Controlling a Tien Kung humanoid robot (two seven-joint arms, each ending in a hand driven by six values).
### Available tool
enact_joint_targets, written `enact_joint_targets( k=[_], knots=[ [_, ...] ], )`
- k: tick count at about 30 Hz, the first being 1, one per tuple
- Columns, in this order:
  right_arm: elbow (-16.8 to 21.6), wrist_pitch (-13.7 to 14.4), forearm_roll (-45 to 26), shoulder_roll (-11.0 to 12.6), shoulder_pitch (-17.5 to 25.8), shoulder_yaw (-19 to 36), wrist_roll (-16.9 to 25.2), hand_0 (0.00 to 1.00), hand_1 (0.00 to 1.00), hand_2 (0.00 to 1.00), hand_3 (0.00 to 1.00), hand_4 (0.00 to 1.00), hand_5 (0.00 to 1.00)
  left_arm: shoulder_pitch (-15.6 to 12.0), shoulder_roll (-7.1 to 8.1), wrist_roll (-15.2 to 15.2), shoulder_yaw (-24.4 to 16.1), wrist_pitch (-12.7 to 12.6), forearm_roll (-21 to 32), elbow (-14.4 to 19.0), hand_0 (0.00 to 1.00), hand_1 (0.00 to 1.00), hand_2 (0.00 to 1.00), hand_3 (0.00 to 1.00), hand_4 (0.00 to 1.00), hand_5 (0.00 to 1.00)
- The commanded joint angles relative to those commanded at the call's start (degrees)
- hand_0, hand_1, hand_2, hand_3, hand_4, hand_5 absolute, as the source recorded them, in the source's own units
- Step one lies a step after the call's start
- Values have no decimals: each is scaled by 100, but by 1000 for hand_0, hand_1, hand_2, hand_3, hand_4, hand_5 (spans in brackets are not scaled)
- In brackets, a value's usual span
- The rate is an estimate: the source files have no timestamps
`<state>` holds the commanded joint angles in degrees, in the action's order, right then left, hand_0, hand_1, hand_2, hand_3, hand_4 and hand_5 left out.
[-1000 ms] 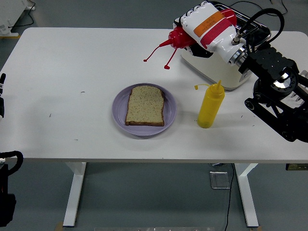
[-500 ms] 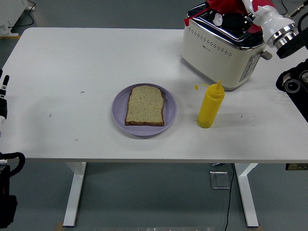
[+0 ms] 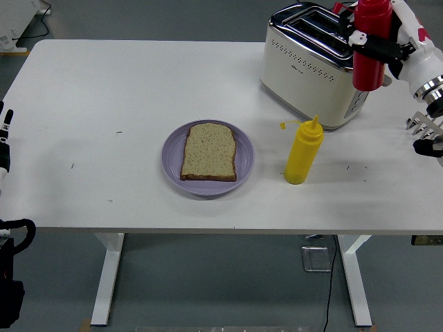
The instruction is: Pick up the cup,pour liquid into bread,place the cup on the desk
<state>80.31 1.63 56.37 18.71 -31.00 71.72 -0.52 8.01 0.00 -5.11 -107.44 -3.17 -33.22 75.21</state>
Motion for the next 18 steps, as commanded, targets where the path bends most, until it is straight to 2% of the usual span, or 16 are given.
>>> enact_joint_targets(
  k=[4, 7, 11, 13, 18],
  knots=[
    [-95, 22, -746, -12, 338, -12, 440, 152, 191, 320, 425, 531, 194, -3, 0, -3, -15, -3, -2, 1, 783, 739, 748, 687, 558, 998],
    [-228, -76, -918, -11, 565, -9, 775, 152, 191, 320, 425, 531, 194, -4, 0, -3, -11, -3, -4, -1, 783, 739, 748, 687, 558, 998],
    [-446, -11, -935, -51, 766, -19, 1199, 164, 195, 323, 427, 522, 199, -6, 0, -4, -2, -2, -5, -5, 783, 739, 748, 687, 556, 998],
    [-555, 117, -928, -80, 841, -50, 1437, 164, 195, 323, 427, 522, 199, -6, 0, -4, 3, -2, -5, -8, 783, 739, 748, 687, 556, 998],
    [-899, 721, -1123, -161, 936, -185, 2124, 182, 208, 326, 427, 535, 224, 3, 0, -5, 25, -1, -4, -17, 783, 739, 748, 687, 558, 998]
  ],
)
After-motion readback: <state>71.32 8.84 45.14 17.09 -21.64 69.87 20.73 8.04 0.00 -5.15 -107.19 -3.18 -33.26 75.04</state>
